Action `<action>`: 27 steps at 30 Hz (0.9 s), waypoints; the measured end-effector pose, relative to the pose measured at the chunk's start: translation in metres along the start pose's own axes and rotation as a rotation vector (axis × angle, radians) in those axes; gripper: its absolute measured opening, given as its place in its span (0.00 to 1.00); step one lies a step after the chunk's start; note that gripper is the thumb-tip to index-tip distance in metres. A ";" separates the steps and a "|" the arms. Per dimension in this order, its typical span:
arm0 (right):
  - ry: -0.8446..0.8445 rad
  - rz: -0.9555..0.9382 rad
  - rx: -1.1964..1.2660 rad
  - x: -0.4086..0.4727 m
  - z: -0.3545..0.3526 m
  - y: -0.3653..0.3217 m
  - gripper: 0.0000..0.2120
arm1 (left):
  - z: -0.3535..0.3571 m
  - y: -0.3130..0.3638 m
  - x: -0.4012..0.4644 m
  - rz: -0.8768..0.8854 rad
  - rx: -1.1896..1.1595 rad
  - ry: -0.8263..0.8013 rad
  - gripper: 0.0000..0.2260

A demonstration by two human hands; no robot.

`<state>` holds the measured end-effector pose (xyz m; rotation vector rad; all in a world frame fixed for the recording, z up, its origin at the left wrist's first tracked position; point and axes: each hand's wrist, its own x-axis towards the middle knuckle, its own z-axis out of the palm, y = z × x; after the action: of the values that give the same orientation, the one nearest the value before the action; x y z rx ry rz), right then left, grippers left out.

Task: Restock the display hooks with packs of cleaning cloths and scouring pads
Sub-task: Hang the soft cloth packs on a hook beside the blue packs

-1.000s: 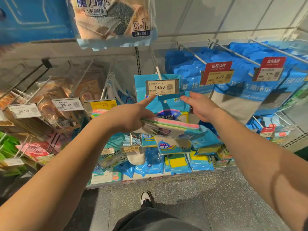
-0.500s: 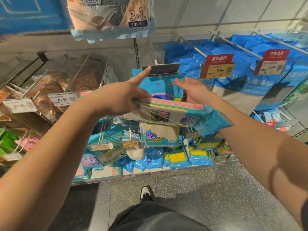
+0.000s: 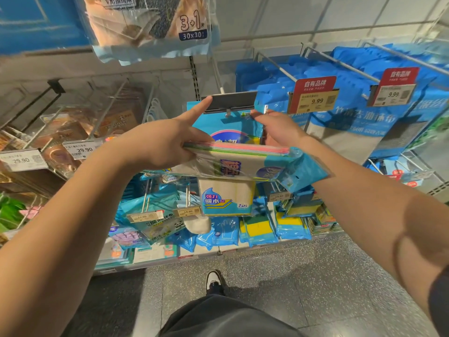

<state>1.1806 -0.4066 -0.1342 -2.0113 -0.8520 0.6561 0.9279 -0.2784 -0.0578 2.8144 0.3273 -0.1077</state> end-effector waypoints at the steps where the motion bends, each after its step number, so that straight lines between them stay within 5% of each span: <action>1: -0.004 -0.007 0.034 0.001 0.002 0.003 0.14 | 0.000 -0.001 0.000 -0.003 0.002 -0.001 0.25; 15: 0.047 -0.007 0.325 0.055 0.028 0.024 0.10 | 0.002 0.001 -0.004 -0.071 0.065 0.030 0.23; 22: 0.042 0.022 0.585 -0.044 0.007 0.039 0.23 | 0.009 0.001 -0.005 -0.082 -0.008 0.076 0.26; 26: 0.157 0.072 0.603 -0.098 0.011 0.100 0.11 | 0.015 -0.006 -0.003 -0.035 -0.107 0.084 0.24; 27: 0.144 0.095 0.669 -0.104 0.013 0.113 0.19 | 0.017 -0.008 -0.002 -0.022 -0.130 0.086 0.24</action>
<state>1.1432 -0.5271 -0.2226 -1.4698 -0.3767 0.7225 0.9237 -0.2769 -0.0758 2.6917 0.3714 0.0287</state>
